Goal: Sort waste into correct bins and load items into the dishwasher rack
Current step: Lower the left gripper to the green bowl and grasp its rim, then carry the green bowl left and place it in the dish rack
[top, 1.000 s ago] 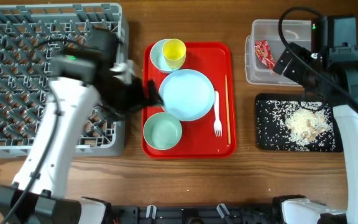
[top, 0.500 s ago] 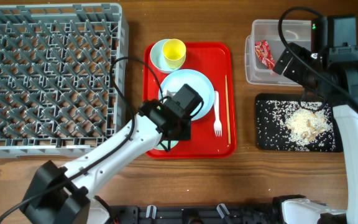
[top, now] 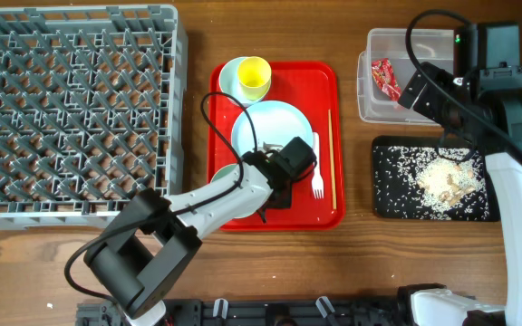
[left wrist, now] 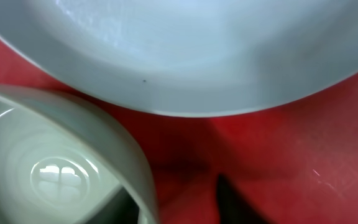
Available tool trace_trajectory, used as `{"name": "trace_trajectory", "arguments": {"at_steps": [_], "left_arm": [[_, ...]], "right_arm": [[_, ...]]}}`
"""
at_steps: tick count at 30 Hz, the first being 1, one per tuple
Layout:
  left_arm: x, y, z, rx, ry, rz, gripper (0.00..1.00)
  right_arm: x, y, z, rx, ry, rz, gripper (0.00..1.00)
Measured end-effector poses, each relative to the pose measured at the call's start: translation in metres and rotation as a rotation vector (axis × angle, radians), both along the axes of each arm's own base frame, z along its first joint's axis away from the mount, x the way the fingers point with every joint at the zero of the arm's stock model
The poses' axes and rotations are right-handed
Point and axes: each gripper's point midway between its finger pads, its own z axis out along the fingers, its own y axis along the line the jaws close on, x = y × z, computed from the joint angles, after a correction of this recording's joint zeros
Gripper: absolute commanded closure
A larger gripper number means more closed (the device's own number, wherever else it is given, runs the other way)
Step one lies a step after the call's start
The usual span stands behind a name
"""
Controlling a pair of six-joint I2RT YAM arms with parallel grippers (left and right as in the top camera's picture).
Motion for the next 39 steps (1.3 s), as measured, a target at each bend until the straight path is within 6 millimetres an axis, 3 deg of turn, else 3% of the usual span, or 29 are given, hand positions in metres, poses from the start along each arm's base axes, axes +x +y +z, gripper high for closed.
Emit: {"name": "trace_trajectory", "arguments": {"at_steps": [9, 12, 17, 23, 26, 30, 34, 39], "left_arm": [[0.012, 0.012, -0.004, 0.071, -0.074, 0.014, 0.84], [0.013, 0.014, -0.005, 0.085, -0.084, 0.016, 0.96], [0.015, 0.018, -0.004, 0.112, -0.101, 0.016, 0.96], [0.001, 0.033, 0.0, 0.215, -0.008, 0.005, 0.96], [0.002, 0.04, 0.017, 0.283, 0.013, 0.002, 0.96], [0.022, 0.039, 0.053, 0.334, -0.061, 0.007, 0.96], [0.034, 0.049, 0.072, 0.41, -0.127, 0.008, 0.96], [0.075, 0.069, 0.1, 0.416, -0.196, 0.066, 0.96]], "right_arm": [[0.0, 0.0, 0.0, 0.0, 0.0, 0.0, 0.0], [0.0, 0.0, 0.0, 0.0, 0.0, 0.0, 0.0], [0.0, 0.0, 0.0, 0.0, 0.0, 0.0, 0.0], [0.0, 0.0, 0.0, 0.0, -0.001, 0.0, 0.0], [0.0, 0.0, 0.0, 0.0, 0.0, 0.0, 0.0], [0.0, 0.0, 0.0, 0.0, 0.0, 0.0, 0.0], [0.0, 0.0, 0.0, 0.0, 0.0, 0.0, 0.0], [0.0, 0.0, 0.0, 0.0, 0.0, 0.0, 0.0]]}}
